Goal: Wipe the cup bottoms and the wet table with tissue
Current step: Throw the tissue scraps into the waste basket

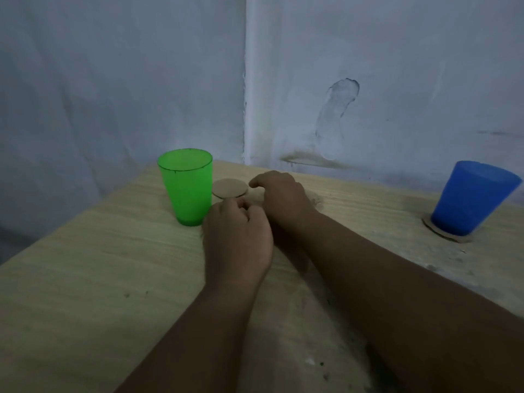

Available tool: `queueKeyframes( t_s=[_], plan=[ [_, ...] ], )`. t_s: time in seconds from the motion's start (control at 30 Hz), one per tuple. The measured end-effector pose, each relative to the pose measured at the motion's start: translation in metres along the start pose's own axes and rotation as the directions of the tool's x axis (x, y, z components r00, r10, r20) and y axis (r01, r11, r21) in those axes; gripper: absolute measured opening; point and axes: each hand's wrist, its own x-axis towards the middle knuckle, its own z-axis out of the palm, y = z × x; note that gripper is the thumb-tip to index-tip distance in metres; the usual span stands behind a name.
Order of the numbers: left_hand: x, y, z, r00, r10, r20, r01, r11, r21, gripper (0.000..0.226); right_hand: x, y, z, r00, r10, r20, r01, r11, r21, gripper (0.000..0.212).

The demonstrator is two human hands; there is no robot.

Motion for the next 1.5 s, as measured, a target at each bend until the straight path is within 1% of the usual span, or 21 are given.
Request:
queueKeyframes(
  t_s=[0.07, 0.13, 0.2, 0.27, 0.3, 0.43, 0.53, 0.6, 0.67, 0.77, 0.83, 0.9, 1.0, 1.03, 1.17, 1.23, 1.3, 1.37, 1.43, 1.5],
  plan=[
    [0.002, -0.002, 0.003, 1.0, -0.004, -0.01, 0.004, 1.0, -0.026, 0.053, 0.02, -0.002, 0.011, 0.999, -0.013, 0.052, 0.015, 1.0, -0.027, 0.041],
    [0.005, -0.004, 0.007, 1.0, 0.002, -0.015, -0.002, 1.0, -0.013, 0.055, 0.036, -0.002, 0.024, 0.996, -0.055, 0.073, 0.062, 0.993, -0.102, 0.04],
    [0.007, -0.005, 0.01, 1.0, 0.003, -0.012, -0.003, 1.0, 0.009, 0.06, 0.046, -0.002, 0.032, 0.988, -0.084, 0.13, 0.107, 0.978, -0.178, 0.039],
    [0.007, -0.006, 0.011, 1.0, 0.009, 0.001, -0.009, 0.999, 0.031, 0.063, 0.051, -0.005, 0.034, 0.978, -0.084, 0.192, 0.125, 0.969, -0.214, 0.037],
    [0.007, -0.006, 0.012, 1.0, 0.01, 0.006, -0.01, 0.999, 0.036, 0.064, 0.052, -0.006, 0.033, 0.978, -0.084, 0.193, 0.126, 0.968, -0.217, 0.036],
    [0.006, -0.007, 0.012, 1.0, 0.023, 0.016, -0.024, 0.997, 0.068, 0.064, 0.049, -0.012, 0.03, 0.991, -0.041, 0.131, 0.061, 0.987, -0.151, 0.026],
    [0.004, -0.005, 0.012, 0.998, 0.058, 0.036, -0.061, 0.994, 0.086, 0.054, 0.041, -0.009, 0.024, 0.995, -0.033, 0.09, 0.048, 0.983, -0.177, 0.024],
    [0.002, -0.004, 0.012, 0.995, 0.088, 0.056, -0.094, 0.989, 0.114, 0.047, 0.033, -0.003, 0.016, 0.996, -0.004, 0.089, 0.019, 0.986, -0.166, 0.022],
    [0.002, -0.003, 0.012, 0.992, 0.102, 0.078, -0.112, 0.983, 0.148, 0.042, 0.022, 0.004, 0.008, 0.994, -0.006, 0.11, 0.025, 0.985, -0.173, 0.018],
    [0.001, -0.003, 0.013, 0.987, 0.138, 0.086, -0.152, 0.969, 0.193, 0.043, 0.001, 0.015, -0.002, 0.997, -0.042, 0.059, 0.053, 0.979, -0.199, 0.013],
    [0.002, -0.004, 0.014, 0.985, 0.151, 0.086, -0.166, 0.964, 0.209, 0.045, -0.01, 0.022, -0.007, 0.999, -0.022, 0.031, 0.028, 0.977, -0.21, 0.019],
    [0.0, -0.003, 0.016, 0.981, 0.168, 0.102, -0.187, 0.957, 0.223, 0.048, -0.019, 0.029, -0.011, 0.999, 0.019, 0.042, -0.01, 0.979, -0.205, 0.025],
    [-0.001, -0.002, 0.017, 0.96, 0.217, 0.176, -0.254, 0.939, 0.231, 0.061, -0.025, 0.039, -0.015, 0.997, 0.072, 0.022, -0.066, 0.976, -0.206, 0.027],
    [-0.002, -0.001, 0.017, 0.954, 0.225, 0.197, -0.268, 0.935, 0.231, 0.061, -0.027, 0.042, -0.016, 0.997, 0.082, 0.009, -0.079, 0.976, -0.205, 0.027],
    [-0.001, -0.004, 0.017, 0.948, 0.222, 0.227, -0.272, 0.937, 0.221, 0.049, -0.031, 0.048, -0.015, 0.993, 0.115, -0.041, -0.119, 0.987, -0.111, 0.025],
    [-0.001, -0.004, 0.018, 0.95, 0.217, 0.224, -0.265, 0.941, 0.211, 0.046, -0.031, 0.049, -0.013, 0.992, 0.112, -0.058, -0.118, 0.988, -0.099, 0.025],
    [-0.002, -0.004, 0.017, 0.957, 0.205, 0.204, -0.244, 0.951, 0.189, 0.047, -0.032, 0.049, -0.012, 0.992, 0.107, -0.073, -0.113, 0.989, -0.091, 0.026],
    [-0.003, -0.001, 0.015, 0.972, 0.199, 0.125, -0.215, 0.968, 0.127, 0.044, -0.031, 0.048, -0.011, 0.989, 0.104, -0.102, -0.113, 0.99, -0.086, 0.028],
    [-0.004, 0.003, 0.012, 0.974, 0.226, -0.03, -0.225, 0.974, 0.036, 0.032, -0.03, 0.041, -0.012, 0.983, 0.098, -0.157, -0.109, 0.992, -0.065, 0.033],
    [-0.006, 0.007, 0.004, 0.932, 0.283, -0.229, -0.299, 0.954, -0.039, 0.021, -0.028, 0.028, -0.012, 0.976, 0.059, -0.207, -0.065, 0.998, -0.022, 0.038]
  ],
)
